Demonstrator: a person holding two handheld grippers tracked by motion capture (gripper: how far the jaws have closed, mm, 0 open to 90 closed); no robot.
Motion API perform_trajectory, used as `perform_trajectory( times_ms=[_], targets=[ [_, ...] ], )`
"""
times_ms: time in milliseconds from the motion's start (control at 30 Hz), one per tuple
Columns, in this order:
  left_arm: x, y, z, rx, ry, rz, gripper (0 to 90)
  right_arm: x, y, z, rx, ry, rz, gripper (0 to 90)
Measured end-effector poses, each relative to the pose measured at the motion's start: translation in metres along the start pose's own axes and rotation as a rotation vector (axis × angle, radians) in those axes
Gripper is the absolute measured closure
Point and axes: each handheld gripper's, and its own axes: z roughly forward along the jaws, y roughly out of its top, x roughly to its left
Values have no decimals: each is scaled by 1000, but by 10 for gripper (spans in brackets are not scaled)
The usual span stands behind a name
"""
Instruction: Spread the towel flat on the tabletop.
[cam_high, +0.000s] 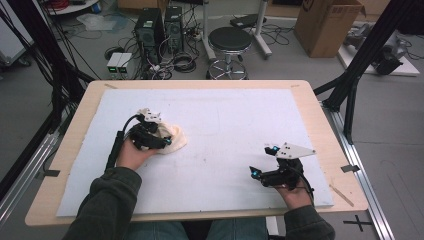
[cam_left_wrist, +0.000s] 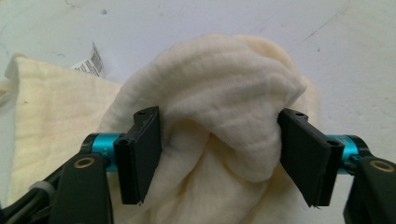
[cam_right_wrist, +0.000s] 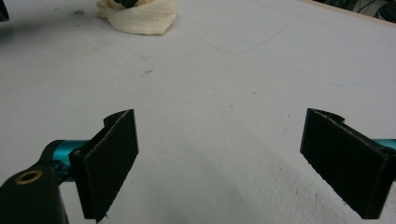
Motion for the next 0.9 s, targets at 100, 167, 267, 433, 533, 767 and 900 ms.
perform_trajectory(
  times_ms=[100, 167, 267, 433, 533, 767, 900],
  targets=[
    [0, -2, 6, 24, 5, 3, 399, 0, 0, 0, 2, 0, 3, 107],
    [0, -3, 9, 36, 13, 14, 427, 0, 0, 0, 1, 0, -1, 107],
    [-1, -4, 13, 47, 31, 30, 492, 0, 0, -1, 0, -3, 2, 107],
    [0, -4, 14, 43, 51, 32, 592, -1, 0, -1, -2, -4, 0, 107],
    [-2, -4, 15, 40, 75, 37, 649, -1, 0, -1, 1, -2, 4, 107],
    [-7, -3, 14, 45, 112, 73, 710, -1, 1, 0, -3, -6, -9, 107],
    [-6, -3, 11, 35, 100, 63, 722, -2, 0, -1, -1, -4, 1, 107]
  ],
)
